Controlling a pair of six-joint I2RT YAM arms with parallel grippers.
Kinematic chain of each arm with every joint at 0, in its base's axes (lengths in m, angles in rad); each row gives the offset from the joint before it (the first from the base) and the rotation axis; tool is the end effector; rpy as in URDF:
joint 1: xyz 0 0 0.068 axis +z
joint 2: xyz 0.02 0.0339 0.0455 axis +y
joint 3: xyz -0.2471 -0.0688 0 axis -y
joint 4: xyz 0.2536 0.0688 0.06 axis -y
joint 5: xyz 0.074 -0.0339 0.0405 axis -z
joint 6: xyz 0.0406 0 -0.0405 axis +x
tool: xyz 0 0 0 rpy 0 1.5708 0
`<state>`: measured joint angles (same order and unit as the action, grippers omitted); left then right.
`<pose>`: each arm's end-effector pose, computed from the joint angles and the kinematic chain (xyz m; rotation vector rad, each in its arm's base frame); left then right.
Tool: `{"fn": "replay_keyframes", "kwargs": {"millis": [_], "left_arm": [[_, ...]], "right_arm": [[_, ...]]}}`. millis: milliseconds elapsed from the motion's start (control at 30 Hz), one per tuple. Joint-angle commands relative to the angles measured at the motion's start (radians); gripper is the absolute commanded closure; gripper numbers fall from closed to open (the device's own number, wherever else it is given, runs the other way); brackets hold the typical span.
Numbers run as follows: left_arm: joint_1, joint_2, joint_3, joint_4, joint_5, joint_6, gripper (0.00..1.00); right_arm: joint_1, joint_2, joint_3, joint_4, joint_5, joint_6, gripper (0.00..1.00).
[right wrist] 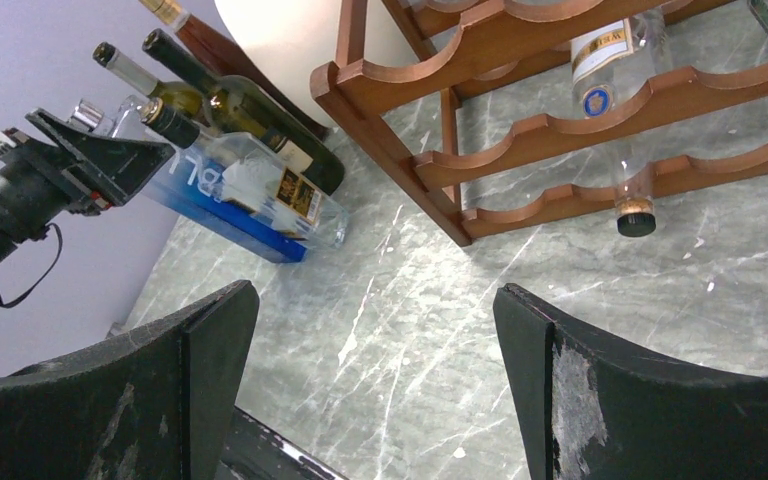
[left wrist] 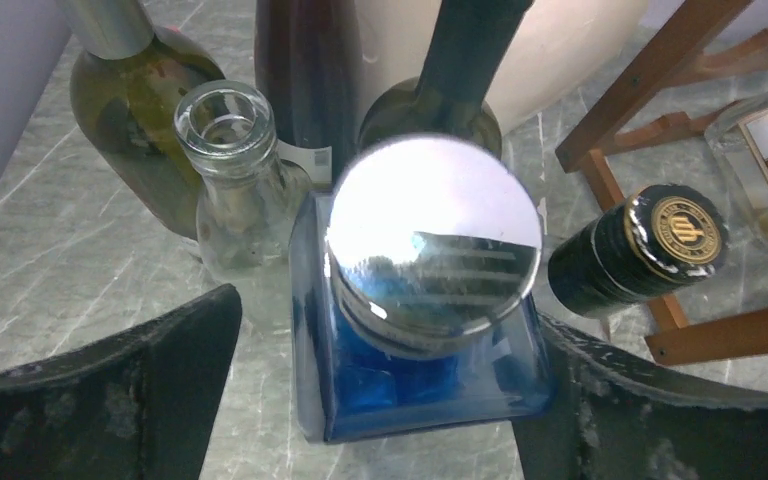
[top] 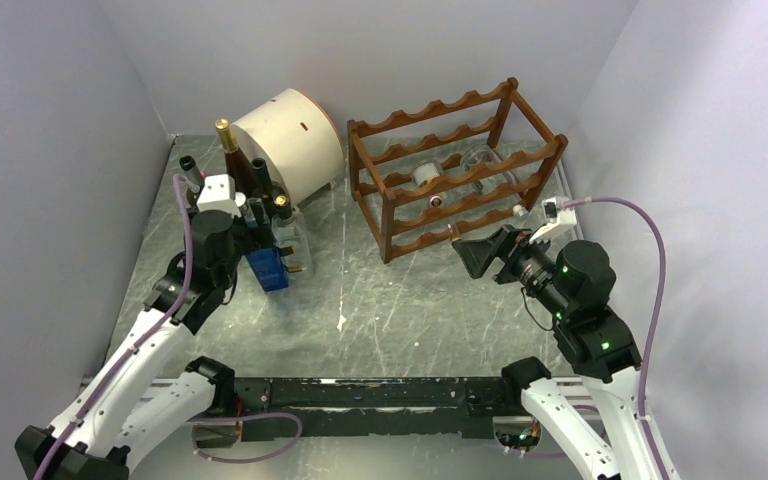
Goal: Take the wine bottle off the wine rack
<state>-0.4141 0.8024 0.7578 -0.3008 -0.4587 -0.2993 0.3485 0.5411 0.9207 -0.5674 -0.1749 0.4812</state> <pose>0.1978 -0.0673 0.3024 -0.1975 1.8691 -0.0495 0.1231 0.0522 0.3692 -0.0111 1.8178 0.7504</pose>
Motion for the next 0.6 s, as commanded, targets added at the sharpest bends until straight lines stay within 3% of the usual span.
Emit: {"fn": "replay_keyframes", "kwargs": {"millis": [0,200,567], "left_arm": [[0.005,-0.045,0.017,0.024,0.027,0.014,0.00],[0.005,-0.062,0.081,-0.065,0.018,0.003,0.00],[0.005,-0.130,0.266,-0.168,0.146,-0.015,0.00]], "right_arm": [[0.006,-0.004,-0.009,0.011,0.007,-0.014,0.07],[0.006,0.010,0.006,-0.006,0.035,-0.046,0.07],[0.006,0.077,0.156,-0.086,0.161,-0.209,0.02]]}}
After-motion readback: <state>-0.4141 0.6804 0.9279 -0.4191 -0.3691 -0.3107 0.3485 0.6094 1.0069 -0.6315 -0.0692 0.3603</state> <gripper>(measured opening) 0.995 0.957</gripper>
